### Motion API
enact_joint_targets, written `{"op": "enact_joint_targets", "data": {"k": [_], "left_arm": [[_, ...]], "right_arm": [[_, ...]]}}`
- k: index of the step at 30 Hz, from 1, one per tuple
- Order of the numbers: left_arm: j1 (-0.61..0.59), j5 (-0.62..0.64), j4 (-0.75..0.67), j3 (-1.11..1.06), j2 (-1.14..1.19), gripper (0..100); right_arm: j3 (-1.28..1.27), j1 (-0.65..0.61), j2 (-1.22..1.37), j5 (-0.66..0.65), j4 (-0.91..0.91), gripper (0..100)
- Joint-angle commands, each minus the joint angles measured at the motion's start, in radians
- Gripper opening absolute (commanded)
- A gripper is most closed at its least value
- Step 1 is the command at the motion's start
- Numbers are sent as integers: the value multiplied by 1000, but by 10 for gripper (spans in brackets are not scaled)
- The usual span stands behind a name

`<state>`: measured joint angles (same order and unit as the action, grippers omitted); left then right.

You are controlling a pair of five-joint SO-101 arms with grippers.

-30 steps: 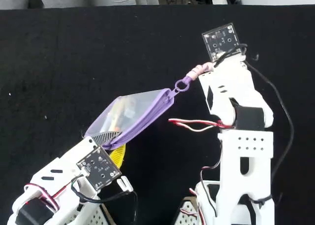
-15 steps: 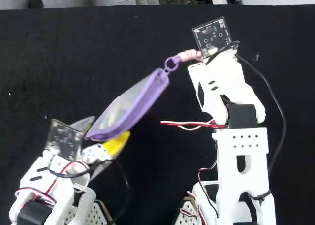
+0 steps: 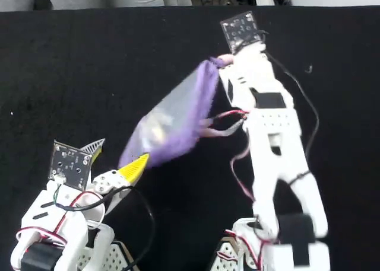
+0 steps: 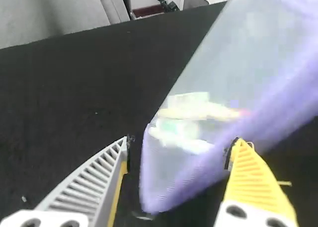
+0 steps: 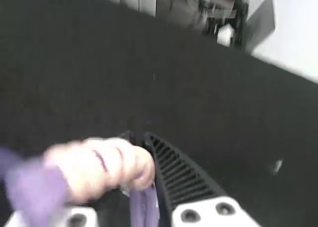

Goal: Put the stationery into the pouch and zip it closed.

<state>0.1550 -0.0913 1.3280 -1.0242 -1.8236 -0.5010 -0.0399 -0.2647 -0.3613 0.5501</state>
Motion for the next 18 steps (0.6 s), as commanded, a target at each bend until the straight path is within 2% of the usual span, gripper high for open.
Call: {"op": "enact_joint_targets", "data": {"k": [1,11,14,18], "left_arm": [[-10,8,11,53,-5,321],[-10,11,11,50,-5,321],[-10,11,12,48,-5,321],[-12,8,12,16,-5,321]], "right_arm": [[102,12,114,6,-32,11],[255,55,421,6,-31,17],[308,52,524,5,-17,78],[447,35,653,-3,121,158]]}}
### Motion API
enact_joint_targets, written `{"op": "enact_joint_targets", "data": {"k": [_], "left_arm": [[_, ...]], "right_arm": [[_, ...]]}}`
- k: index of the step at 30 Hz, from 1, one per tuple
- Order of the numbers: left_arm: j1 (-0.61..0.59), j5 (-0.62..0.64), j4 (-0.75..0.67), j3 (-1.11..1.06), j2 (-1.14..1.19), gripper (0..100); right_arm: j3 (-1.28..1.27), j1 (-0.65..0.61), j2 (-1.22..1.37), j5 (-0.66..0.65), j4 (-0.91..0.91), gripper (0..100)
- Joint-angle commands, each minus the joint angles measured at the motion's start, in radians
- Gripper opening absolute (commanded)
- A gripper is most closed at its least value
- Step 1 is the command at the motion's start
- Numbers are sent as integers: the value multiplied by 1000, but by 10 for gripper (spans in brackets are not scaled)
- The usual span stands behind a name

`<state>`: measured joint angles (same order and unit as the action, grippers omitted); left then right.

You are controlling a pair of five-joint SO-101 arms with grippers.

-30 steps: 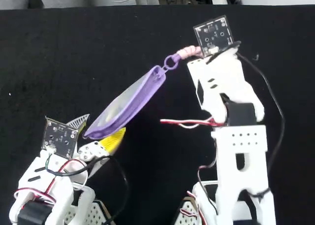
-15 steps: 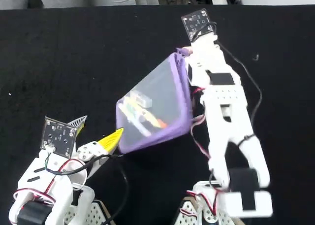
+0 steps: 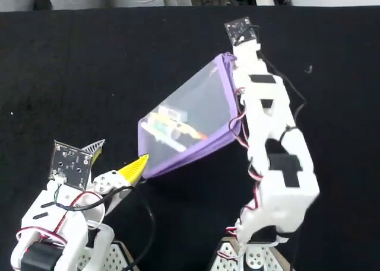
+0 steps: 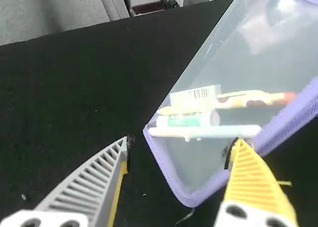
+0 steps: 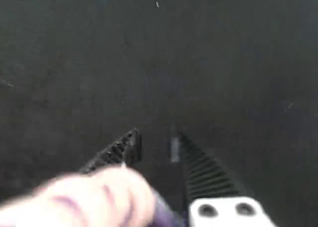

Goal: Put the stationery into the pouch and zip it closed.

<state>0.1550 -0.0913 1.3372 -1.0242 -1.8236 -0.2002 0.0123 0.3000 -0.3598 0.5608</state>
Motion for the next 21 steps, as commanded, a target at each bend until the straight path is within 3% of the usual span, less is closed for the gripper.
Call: {"op": "enact_joint_targets", "data": {"k": [1,7,11,14,18,21], "left_arm": [[-12,8,2,12,-5,321],[-12,8,2,13,-5,321],[-12,8,2,8,-5,321],[-12,11,2,8,-5,321],[-12,12,2,7,-5,321],[-12,12,2,7,-5,321]], "right_arm": [[185,-23,119,-6,150,158],[343,-84,262,-74,298,163],[424,-32,275,9,347,165],[516,35,265,60,430,216],[627,89,222,32,557,311],[674,94,183,31,614,325]]}}
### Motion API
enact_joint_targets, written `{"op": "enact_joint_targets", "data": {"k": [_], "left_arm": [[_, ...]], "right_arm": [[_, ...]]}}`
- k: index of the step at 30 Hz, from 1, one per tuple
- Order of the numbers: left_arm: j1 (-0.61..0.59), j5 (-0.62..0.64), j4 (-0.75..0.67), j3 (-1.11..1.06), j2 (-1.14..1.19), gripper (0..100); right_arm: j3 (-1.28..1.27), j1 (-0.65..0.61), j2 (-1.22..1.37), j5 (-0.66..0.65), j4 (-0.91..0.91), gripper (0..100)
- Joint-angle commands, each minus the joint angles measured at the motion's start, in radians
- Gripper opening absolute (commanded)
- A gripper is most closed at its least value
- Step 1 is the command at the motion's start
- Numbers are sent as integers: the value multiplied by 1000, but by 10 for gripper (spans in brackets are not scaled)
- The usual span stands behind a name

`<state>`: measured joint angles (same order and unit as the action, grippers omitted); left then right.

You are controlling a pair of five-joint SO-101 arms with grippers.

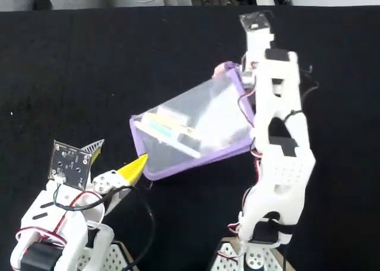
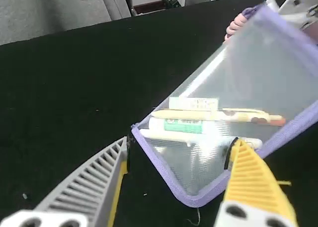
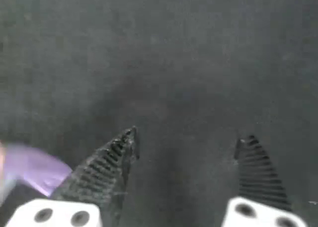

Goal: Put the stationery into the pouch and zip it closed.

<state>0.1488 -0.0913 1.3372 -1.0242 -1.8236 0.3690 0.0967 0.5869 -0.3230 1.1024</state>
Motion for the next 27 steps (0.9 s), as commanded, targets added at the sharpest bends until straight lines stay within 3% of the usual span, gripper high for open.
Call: {"op": "enact_joint_targets", "data": {"k": [1,16,22,27], "left_arm": [[-5,12,2,7,-5,321],[-5,14,-2,-1,-5,320],[-79,14,31,62,-5,316],[-163,9,110,124,-5,139]], "right_arm": [[111,8,-117,-5,83,325],[116,-5,-547,0,327,325],[113,3,-765,123,468,325],[111,3,-866,121,591,197]]}}
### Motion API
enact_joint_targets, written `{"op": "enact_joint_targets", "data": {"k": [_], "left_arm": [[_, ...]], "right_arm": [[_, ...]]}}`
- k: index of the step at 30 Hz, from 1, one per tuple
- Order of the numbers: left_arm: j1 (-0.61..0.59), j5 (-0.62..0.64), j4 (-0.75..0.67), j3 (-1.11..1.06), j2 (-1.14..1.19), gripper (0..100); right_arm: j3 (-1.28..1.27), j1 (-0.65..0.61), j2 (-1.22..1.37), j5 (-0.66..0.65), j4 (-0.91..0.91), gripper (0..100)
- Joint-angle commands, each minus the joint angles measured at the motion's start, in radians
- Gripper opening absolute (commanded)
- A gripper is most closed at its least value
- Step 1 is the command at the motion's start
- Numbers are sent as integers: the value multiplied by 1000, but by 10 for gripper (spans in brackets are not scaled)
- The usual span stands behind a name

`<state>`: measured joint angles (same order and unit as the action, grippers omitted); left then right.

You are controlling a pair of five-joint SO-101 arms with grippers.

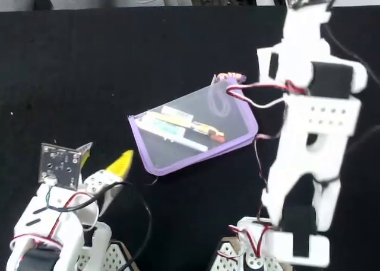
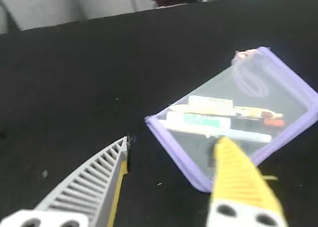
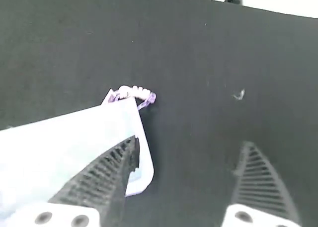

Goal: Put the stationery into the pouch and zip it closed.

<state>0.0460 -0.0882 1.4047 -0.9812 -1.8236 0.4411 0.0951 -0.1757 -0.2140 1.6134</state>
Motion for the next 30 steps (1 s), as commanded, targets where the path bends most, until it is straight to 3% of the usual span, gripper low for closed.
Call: {"op": "enact_joint_targets", "data": {"k": [1,5,13,22,30], "left_arm": [[-81,3,43,81,-5,97],[-177,2,26,77,-5,45],[-314,2,-2,-22,-5,41],[-410,6,-12,-183,-5,44],[-394,5,-15,-268,-5,44]], "right_arm": [[39,5,-116,17,101,153],[21,6,-160,20,147,12],[-326,6,-358,20,118,21],[-843,2,-817,12,-12,21],[-1181,6,-1046,-104,-187,25]]}}
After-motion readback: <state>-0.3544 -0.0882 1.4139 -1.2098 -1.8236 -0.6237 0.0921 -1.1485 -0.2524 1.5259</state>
